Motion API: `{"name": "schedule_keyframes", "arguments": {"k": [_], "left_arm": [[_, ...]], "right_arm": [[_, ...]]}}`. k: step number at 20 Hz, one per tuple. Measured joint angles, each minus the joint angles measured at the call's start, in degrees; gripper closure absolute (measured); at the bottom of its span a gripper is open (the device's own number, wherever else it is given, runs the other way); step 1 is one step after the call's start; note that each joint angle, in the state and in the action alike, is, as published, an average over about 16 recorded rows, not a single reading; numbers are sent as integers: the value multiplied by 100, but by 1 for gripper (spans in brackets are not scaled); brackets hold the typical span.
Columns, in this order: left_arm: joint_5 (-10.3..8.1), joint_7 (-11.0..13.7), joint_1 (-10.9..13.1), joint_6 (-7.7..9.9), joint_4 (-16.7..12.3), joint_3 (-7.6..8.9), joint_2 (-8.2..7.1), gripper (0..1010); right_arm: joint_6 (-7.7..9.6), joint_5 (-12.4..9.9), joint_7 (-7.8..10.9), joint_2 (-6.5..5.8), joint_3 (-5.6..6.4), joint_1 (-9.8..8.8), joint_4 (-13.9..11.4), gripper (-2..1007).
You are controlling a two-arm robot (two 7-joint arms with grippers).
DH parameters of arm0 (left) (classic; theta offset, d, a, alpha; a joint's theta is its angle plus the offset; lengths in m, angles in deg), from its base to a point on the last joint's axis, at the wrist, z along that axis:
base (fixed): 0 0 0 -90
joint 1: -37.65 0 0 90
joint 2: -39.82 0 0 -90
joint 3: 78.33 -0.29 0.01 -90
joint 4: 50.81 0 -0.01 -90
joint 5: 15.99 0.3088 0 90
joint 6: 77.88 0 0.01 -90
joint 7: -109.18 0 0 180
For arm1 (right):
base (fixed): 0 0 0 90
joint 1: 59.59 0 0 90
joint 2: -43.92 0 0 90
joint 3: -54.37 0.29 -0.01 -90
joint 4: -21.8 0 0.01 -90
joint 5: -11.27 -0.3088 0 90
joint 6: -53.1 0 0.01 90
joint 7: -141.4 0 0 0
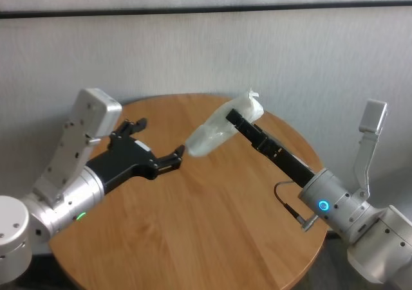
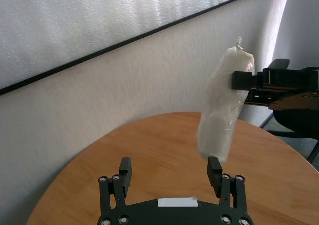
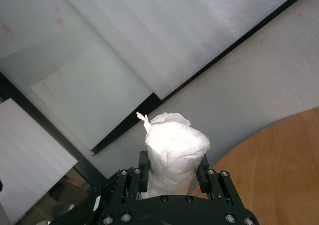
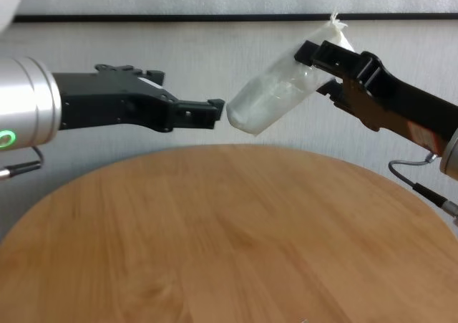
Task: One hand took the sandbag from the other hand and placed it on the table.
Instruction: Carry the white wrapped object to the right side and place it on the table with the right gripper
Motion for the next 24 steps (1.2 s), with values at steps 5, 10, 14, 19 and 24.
{"name": "schedule_keyframes", "arguments": {"k": [5,10,14,19,24], "left_arm": [[80,-222,151,120,-179,162,46,8],[242,-511,285,248,-299,287,155,8],[429,-773,374,393,-367,351,269,8],[682,-1053,458,572,-425,395,409,8],[867,-1156,476,643,-406,386,527,8]], "right_arm": [[-11,14,10,7,14,-1,9,463],[-21,26,23,12,30,-4,14,463],[-27,32,32,17,42,-6,18,463],[-31,36,41,20,55,-10,18,463],[-30,44,36,21,60,-16,13,463]]}}
